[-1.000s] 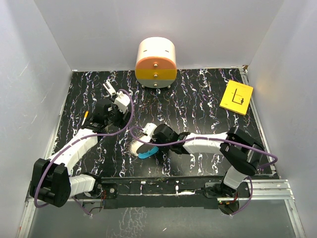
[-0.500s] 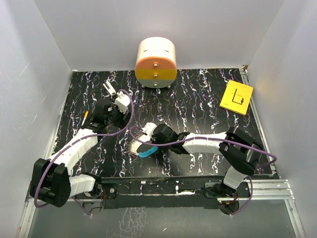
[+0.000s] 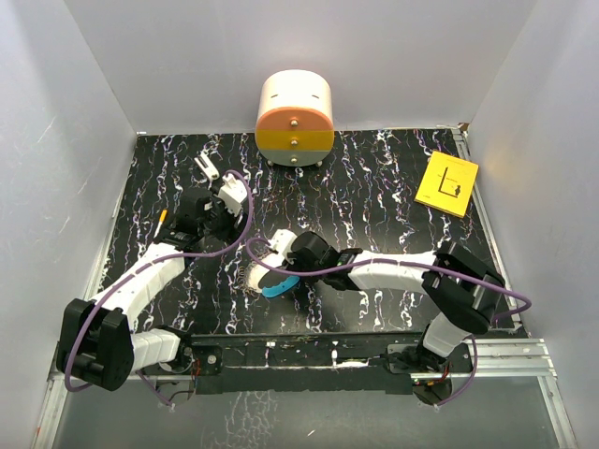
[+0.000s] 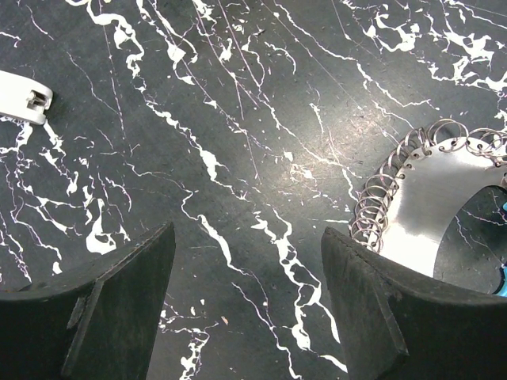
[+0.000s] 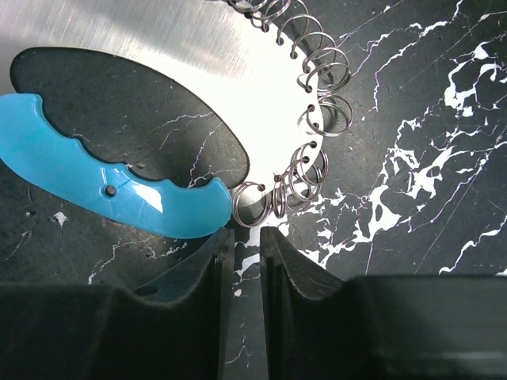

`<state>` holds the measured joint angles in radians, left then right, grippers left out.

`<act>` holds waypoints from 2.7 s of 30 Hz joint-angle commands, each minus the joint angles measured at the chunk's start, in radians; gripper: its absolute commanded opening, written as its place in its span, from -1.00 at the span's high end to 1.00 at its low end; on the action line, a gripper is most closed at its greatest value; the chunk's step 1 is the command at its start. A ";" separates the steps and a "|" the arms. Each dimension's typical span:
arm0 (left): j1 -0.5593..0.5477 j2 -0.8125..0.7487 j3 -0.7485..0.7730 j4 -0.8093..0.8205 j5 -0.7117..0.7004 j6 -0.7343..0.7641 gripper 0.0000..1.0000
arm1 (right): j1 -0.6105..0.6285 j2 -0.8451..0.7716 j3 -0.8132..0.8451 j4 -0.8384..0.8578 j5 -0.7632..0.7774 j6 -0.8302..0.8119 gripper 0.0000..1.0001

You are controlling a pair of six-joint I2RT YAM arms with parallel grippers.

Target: Put the keys on the keyring

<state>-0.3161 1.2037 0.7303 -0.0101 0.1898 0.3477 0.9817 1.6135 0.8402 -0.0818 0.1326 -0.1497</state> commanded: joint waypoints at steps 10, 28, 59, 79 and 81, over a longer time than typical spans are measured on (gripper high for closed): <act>0.005 -0.007 -0.008 -0.010 0.034 0.007 -0.46 | 0.006 0.035 0.085 0.039 -0.018 -0.033 0.46; 0.005 -0.003 -0.014 -0.004 0.030 0.008 -0.46 | 0.005 0.091 0.094 0.067 0.031 -0.022 0.51; 0.005 0.006 -0.020 -0.003 0.030 0.015 -0.46 | -0.153 0.046 0.103 0.055 -0.103 -0.002 0.84; 0.003 0.019 0.023 -0.149 0.272 0.142 -0.46 | -0.264 0.014 0.184 -0.204 -0.630 0.355 0.84; 0.003 0.021 0.029 -0.168 0.294 0.156 -0.46 | -0.266 0.023 0.179 -0.208 -0.697 0.396 0.84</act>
<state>-0.3161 1.2232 0.7204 -0.1287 0.4129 0.4580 0.7242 1.6806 0.9924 -0.2974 -0.3809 0.1242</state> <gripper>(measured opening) 0.727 0.087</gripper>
